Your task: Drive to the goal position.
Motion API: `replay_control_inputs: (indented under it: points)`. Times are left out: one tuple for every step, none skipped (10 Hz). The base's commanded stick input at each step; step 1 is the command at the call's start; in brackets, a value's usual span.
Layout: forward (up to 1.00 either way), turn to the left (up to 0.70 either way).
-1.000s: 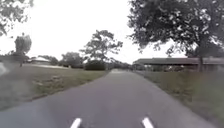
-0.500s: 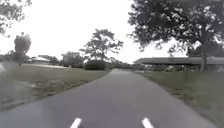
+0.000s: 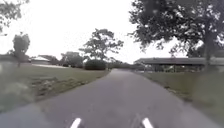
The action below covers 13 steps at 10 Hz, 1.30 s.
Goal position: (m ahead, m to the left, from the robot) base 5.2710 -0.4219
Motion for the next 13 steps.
replay_control_inputs:
  points:
    - [0.85,0.0]
    - [0.85,0.0]
    - [0.85,0.0]
    - [0.85,0.0]
    - [0.85,0.0]
    - [0.85,0.0]
    - [0.85,0.0]
    - [0.85,0.0]
    - [0.85,0.0]
    - [0.85,0.0]
    - [0.85,0.0]
    - [0.85,0.0]
    - [0.85,0.0]
